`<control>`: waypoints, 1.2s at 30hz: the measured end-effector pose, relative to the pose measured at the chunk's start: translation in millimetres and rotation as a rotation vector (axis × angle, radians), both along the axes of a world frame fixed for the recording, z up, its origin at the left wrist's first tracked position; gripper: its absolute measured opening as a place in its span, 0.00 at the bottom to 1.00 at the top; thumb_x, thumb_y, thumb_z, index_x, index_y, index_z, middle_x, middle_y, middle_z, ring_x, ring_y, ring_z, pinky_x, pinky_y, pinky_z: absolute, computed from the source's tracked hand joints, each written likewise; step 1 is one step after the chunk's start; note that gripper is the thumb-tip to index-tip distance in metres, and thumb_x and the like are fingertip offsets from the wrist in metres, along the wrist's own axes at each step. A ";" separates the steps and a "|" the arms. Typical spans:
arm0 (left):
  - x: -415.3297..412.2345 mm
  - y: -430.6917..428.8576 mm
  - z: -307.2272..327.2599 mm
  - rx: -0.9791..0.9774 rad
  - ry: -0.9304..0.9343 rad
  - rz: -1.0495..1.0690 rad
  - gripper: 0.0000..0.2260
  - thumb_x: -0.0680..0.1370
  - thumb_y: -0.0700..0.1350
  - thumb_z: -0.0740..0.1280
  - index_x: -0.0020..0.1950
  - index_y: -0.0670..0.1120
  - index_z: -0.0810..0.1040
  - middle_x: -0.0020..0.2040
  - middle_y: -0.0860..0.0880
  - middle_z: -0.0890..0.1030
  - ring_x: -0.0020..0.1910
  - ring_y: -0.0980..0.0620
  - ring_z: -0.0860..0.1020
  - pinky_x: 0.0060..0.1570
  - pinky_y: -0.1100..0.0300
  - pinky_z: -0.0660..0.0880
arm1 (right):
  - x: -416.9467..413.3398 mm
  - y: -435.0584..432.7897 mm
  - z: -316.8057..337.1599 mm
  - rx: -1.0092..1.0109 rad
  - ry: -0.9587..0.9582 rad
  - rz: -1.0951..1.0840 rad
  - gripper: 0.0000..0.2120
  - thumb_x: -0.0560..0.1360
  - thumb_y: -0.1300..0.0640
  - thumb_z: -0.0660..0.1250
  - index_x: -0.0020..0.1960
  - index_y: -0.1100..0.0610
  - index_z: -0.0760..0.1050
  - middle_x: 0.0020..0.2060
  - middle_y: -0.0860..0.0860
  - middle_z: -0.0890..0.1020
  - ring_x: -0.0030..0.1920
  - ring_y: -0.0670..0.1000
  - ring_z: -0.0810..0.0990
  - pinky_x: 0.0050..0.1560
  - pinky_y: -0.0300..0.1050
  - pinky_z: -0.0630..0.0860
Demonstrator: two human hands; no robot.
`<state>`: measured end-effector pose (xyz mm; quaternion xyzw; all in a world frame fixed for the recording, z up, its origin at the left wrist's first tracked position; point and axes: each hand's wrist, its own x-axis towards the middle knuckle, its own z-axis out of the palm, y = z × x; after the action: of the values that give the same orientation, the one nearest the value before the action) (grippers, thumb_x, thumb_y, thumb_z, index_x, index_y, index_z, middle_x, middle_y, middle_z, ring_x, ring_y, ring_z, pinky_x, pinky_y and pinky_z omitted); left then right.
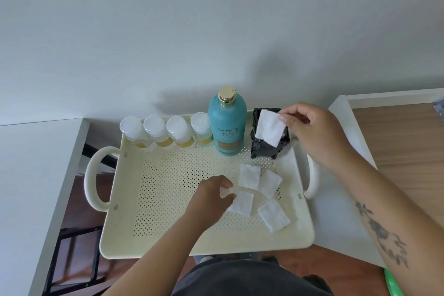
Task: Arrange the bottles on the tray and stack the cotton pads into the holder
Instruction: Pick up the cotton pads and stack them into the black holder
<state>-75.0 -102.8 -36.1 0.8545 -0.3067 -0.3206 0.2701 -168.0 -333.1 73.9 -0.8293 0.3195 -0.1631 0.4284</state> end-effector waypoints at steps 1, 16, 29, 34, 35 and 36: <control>-1.6 -0.3 -3.2 0.024 -0.031 -0.036 0.11 0.76 0.47 0.70 0.58 0.51 0.78 0.54 0.54 0.79 0.54 0.55 0.75 0.53 0.61 0.74 | 3.7 -5.0 0.1 -0.020 0.034 0.016 0.05 0.77 0.54 0.67 0.46 0.47 0.80 0.36 0.42 0.80 0.33 0.37 0.74 0.34 0.28 0.66; -9.0 -2.0 -18.1 0.077 -0.148 -0.107 0.06 0.76 0.46 0.67 0.52 0.48 0.76 0.49 0.52 0.77 0.49 0.52 0.73 0.47 0.56 0.76 | 18.8 11.5 -15.6 -0.640 0.120 -0.015 0.06 0.77 0.60 0.65 0.50 0.57 0.81 0.44 0.53 0.81 0.47 0.61 0.74 0.45 0.54 0.72; -7.8 12.7 9.2 -0.091 0.329 0.297 0.08 0.76 0.43 0.67 0.49 0.58 0.76 0.45 0.51 0.81 0.35 0.56 0.75 0.30 0.67 0.71 | 8.2 23.1 -42.2 -0.653 0.419 0.192 0.28 0.78 0.34 0.47 0.47 0.49 0.81 0.51 0.40 0.82 0.66 0.58 0.69 0.67 0.63 0.58; -5.9 9.0 29.7 -0.197 0.457 0.369 0.03 0.77 0.45 0.67 0.44 0.52 0.80 0.41 0.46 0.83 0.38 0.51 0.76 0.41 0.56 0.73 | 8.2 24.0 -38.7 -0.623 0.409 0.174 0.27 0.78 0.34 0.48 0.50 0.49 0.81 0.53 0.41 0.82 0.67 0.57 0.68 0.68 0.62 0.56; -5.7 7.2 34.0 -0.227 0.472 0.367 0.03 0.77 0.46 0.68 0.44 0.53 0.80 0.42 0.46 0.84 0.39 0.51 0.77 0.42 0.55 0.74 | 5.2 25.6 -36.3 -0.633 0.371 0.148 0.23 0.78 0.37 0.52 0.50 0.49 0.81 0.52 0.42 0.82 0.66 0.57 0.69 0.67 0.61 0.57; -5.8 5.0 38.2 -0.257 0.488 0.362 0.02 0.76 0.48 0.69 0.44 0.53 0.80 0.42 0.46 0.84 0.40 0.51 0.77 0.44 0.55 0.74 | 1.4 28.3 -34.0 -0.646 0.312 0.115 0.19 0.77 0.40 0.56 0.49 0.49 0.81 0.50 0.43 0.83 0.64 0.57 0.71 0.65 0.59 0.59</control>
<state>-80.7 -97.7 2.1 0.7520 -0.1139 -0.4214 0.4939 -166.5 -304.8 39.9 -0.9534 0.2657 -0.1029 0.0989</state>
